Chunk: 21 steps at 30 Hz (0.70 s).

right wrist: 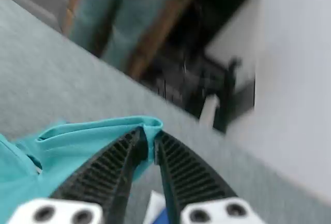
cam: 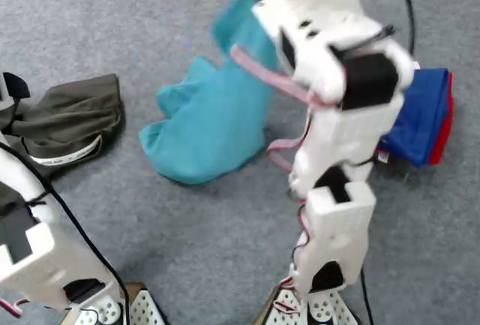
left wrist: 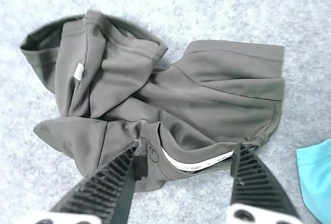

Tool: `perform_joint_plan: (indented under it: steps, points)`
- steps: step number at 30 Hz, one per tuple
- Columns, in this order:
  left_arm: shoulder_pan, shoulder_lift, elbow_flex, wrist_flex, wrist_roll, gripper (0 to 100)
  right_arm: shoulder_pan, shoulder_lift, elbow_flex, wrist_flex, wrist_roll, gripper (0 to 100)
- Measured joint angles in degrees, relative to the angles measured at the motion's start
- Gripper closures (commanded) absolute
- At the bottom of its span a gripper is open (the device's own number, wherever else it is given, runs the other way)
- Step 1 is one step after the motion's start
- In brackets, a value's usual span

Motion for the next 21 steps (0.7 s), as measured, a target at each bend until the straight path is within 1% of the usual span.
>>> perform_joint_plan:
  steps: [2, 5, 7, 9, 12, 14, 17, 20, 21]
  points:
    - [2.5, -1.3, 2.6, 0.0, 0.0, 72, 5.5, 2.0, 4.4, 0.5, -0.2, 98.6]
    - [7.9, -3.1, 8.9, 0.0, 0.0, 73, 10.4, 4.6, 14.7, 0.6, 1.1, 98.6]
    - [12.1, -4.0, 12.9, 0.0, 0.3, 73, 12.0, 5.0, 22.6, 0.6, 2.7, 98.6]
    - [16.5, -4.3, 15.8, -0.2, 2.2, 73, 12.6, 5.0, 30.0, 0.6, 4.0, 98.6]
    - [23.5, -4.4, 19.2, -4.0, 5.6, 73, 12.7, 5.5, 38.4, 0.2, 4.8, 98.5]
    - [27.7, -4.4, 21.1, -8.2, 7.6, 73, 12.7, 5.9, 42.5, -1.8, 4.8, 98.5]
    - [33.1, -4.2, 25.5, -17.4, 9.0, 73, 12.7, 6.9, 48.1, -6.4, 4.7, 98.5]
    - [36.2, -1.4, 28.9, -28.0, 9.6, 73, 12.7, 8.5, 54.1, -12.6, 1.8, 98.5]
    - [36.8, 0.3, 29.2, -30.3, 9.8, 73, 12.7, 9.1, 56.1, -14.9, 0.7, 98.5]
